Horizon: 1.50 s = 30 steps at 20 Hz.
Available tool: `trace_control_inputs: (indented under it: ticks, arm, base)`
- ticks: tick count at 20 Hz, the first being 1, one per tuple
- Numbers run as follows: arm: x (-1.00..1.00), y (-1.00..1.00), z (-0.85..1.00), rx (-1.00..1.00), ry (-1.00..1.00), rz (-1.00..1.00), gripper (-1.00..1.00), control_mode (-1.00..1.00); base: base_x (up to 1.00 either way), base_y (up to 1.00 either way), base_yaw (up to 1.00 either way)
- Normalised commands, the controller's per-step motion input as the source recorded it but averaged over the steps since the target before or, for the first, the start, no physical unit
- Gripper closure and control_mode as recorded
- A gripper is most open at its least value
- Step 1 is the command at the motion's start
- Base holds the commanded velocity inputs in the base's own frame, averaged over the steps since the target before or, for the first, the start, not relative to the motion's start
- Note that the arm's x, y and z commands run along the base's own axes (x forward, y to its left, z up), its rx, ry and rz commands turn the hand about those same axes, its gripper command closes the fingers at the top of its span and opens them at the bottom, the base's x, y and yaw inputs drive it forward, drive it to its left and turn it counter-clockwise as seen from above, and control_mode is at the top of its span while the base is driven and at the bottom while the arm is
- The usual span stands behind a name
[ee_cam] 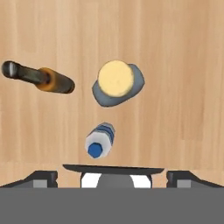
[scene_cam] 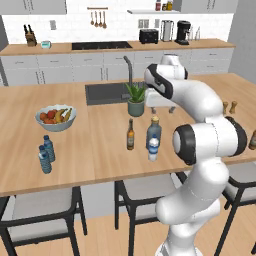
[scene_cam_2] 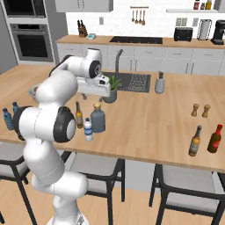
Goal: Move the plastic bottles in the middle to the plastics group, and the glass bottles in the middle to the glass group.
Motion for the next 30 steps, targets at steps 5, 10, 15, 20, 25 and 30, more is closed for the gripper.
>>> trace_control_inputs:
  ticks: [5,10,15,20,25,30]
  arm:
    - [0.0,0.01,-0.32,0.0,0.0,0.0,-1.0,-1.0]
    - [0.04,0.11,-0.33,0.0,0.0,0.0,-1.0,-1.0]
    - [0.24,0.09,-0.25,0.0,0.0,0.0,-1.0,-1.0]
    - [0.36,0.01,-0.08,0.0,0.0,0.0,-1.0,-1.0]
    - [0.3,-0.01,-0.08,-0.01,0.0,0.0,-1.0,-1.0]
    - [0.23,-0.01,-0.17,-0.04,0.0,0.0,-1.0,-1.0]
  base:
    - [0.0,0.0,0.0]
    - [0.0,0.0,0.0]
    - [0.0,0.0,0.0]
    - [0.0,0.0,0.0]
    - [0.0,0.0,0.0]
    - [0.0,0.0,0.0]
